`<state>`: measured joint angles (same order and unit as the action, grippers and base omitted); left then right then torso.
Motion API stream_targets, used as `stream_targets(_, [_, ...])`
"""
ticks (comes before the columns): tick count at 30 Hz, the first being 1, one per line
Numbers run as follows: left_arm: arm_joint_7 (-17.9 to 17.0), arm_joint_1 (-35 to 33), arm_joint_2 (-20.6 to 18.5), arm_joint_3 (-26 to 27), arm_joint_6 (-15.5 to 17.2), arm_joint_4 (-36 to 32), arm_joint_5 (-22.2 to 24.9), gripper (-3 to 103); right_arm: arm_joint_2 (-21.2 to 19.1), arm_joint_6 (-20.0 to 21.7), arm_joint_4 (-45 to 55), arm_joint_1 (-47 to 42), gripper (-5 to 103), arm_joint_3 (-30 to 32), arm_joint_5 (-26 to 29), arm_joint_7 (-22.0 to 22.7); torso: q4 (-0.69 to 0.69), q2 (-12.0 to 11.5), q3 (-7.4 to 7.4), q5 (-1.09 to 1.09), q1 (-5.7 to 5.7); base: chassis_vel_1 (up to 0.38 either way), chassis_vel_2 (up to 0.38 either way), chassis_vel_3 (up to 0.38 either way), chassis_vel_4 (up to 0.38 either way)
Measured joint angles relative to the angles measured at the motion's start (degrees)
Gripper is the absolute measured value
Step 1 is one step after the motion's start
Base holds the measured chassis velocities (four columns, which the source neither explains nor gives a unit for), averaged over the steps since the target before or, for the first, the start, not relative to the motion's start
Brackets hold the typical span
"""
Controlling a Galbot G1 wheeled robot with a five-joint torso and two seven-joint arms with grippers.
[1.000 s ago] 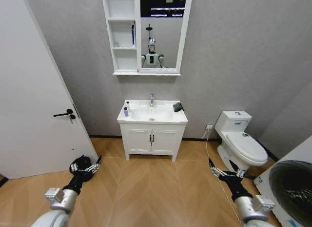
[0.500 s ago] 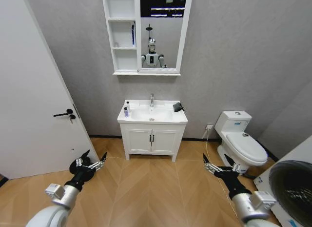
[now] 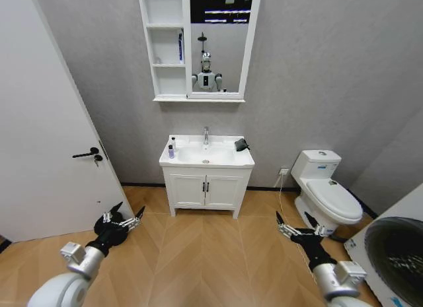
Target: Move facial cleanser and shampoo from washbasin to cabinet, then wipe washbasin with towel.
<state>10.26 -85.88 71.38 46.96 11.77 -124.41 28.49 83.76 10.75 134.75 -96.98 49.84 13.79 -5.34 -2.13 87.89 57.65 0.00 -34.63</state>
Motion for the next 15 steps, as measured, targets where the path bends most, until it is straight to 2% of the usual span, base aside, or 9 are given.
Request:
stream_targets(4, [-1.42,0.24,0.36,-0.72,-0.35,-0.42,-0.81,100,-0.13,-0.43,-0.19,0.27,100,0.20,0.10,-0.01,0.00,0.00,0.00,0.00,0.00,0.000,0.000,0.000,0.000])
stream_targets(15, [-1.70,0.03,0.46,-0.47,-0.61,-0.52,-1.52,100,-0.52,-2.04,-0.62,0.60,100,0.34,0.21,-1.54,0.00,0.00,0.00,0.00,0.00,0.000,0.000,0.000,0.000])
